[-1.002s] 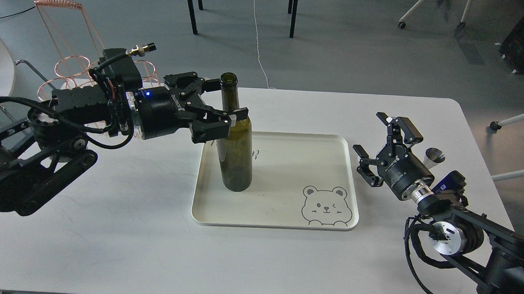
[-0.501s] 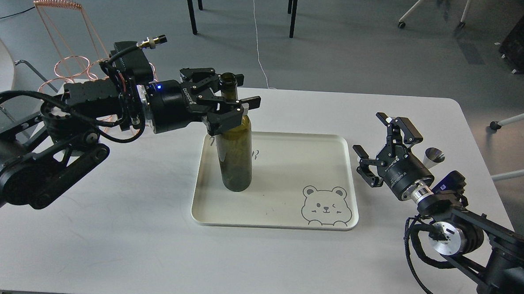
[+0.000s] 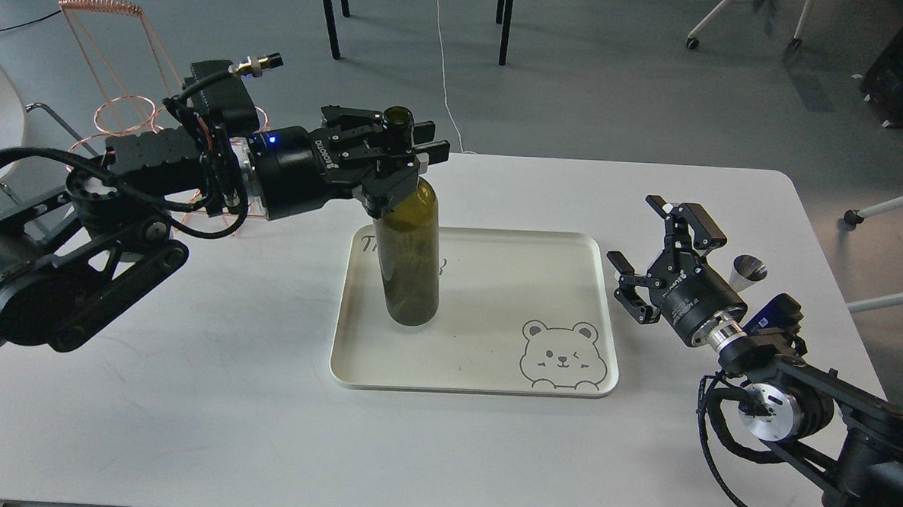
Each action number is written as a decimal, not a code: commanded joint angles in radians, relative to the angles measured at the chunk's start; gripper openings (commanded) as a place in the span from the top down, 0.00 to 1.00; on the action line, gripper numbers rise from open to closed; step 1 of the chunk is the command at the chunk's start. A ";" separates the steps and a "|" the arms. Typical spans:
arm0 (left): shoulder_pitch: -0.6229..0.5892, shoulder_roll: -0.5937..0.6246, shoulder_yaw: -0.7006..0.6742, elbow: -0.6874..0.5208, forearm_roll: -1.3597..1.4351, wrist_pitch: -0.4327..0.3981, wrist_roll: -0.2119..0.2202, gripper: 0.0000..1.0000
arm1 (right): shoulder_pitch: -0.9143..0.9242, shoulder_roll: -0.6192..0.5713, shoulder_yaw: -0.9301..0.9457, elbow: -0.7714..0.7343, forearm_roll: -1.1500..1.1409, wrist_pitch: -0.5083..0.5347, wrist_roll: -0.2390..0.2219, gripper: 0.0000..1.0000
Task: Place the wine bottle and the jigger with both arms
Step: 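Lift the bottle and carry it over the copper wire rack, then lower the bottle into a slot of the copper rack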
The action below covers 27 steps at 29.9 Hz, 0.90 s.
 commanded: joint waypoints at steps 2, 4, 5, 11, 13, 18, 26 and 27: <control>-0.147 0.110 0.003 0.013 -0.095 -0.038 0.000 0.84 | -0.003 0.000 0.001 0.000 -0.001 0.000 0.000 0.01; -0.189 0.150 0.001 0.056 -0.146 -0.076 0.000 0.84 | -0.003 0.000 0.001 0.000 -0.001 -0.002 0.000 0.01; -0.204 0.165 0.003 0.093 -0.161 -0.090 0.000 0.84 | -0.005 0.000 0.001 0.000 -0.001 -0.003 0.000 0.01; -0.247 0.257 0.003 0.300 -0.163 -0.101 0.000 0.84 | -0.009 0.004 -0.001 0.000 -0.013 -0.008 0.000 0.01; -0.262 0.264 0.004 0.375 -0.152 -0.099 0.000 0.84 | -0.011 0.006 -0.002 0.000 -0.024 -0.008 0.000 0.01; -0.322 0.265 0.093 0.470 -0.149 -0.079 0.000 0.84 | -0.023 0.006 -0.001 0.000 -0.030 -0.009 0.000 0.01; -0.351 0.222 0.181 0.546 -0.160 -0.007 0.000 0.84 | -0.024 0.004 0.001 0.000 -0.030 -0.009 0.000 0.01; -0.351 0.221 0.182 0.550 -0.160 -0.007 0.000 0.84 | -0.026 0.004 0.002 0.000 -0.030 -0.009 0.000 0.01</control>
